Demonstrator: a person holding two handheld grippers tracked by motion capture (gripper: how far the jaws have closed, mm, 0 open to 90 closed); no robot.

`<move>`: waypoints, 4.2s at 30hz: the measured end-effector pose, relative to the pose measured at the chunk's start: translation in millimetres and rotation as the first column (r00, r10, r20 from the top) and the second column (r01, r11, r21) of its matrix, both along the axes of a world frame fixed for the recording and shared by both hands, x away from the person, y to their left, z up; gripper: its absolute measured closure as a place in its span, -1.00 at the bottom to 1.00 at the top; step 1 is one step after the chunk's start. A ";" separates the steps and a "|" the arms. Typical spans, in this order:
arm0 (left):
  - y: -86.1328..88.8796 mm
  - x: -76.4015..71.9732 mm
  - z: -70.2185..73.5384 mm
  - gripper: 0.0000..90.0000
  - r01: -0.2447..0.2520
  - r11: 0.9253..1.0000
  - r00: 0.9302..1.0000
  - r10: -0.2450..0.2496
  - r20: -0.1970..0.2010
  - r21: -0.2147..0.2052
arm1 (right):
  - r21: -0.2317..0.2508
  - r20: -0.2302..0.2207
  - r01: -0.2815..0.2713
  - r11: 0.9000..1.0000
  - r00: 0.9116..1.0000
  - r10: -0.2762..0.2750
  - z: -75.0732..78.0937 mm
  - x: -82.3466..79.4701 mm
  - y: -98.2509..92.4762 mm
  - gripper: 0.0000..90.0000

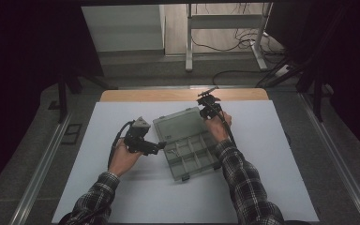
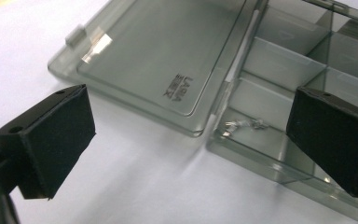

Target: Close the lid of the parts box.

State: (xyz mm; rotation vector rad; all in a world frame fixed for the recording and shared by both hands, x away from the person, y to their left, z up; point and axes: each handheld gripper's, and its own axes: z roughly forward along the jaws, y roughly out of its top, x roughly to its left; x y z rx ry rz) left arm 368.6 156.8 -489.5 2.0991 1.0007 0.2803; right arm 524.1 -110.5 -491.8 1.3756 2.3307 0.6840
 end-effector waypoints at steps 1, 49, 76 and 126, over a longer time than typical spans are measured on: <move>1.2 0.6 -0.6 -0.97 -0.006 1.000 1.000 0.006 -0.002 0.000 | 0.006 0.011 0.001 1.000 1.000 -0.001 2.1 -0.7 -0.8 0.99; 3.5 54.1 -28.2 0.99 -0.124 0.992 0.991 0.122 -0.048 -0.028 | 0.171 0.108 -0.021 0.985 0.994 0.002 35.7 -27.7 -32.1 0.96; 9.7 53.8 5.6 0.99 -0.078 0.991 0.997 0.079 0.007 -0.113 | 0.207 0.123 -0.087 0.974 0.990 0.063 50.1 -43.0 -48.6 0.86; -8.9 1.7 25.7 0.92 0.011 0.992 1.000 -0.009 0.018 -0.124 | 0.230 0.175 -0.317 0.920 0.943 0.282 63.4 -125.0 -81.1 -0.93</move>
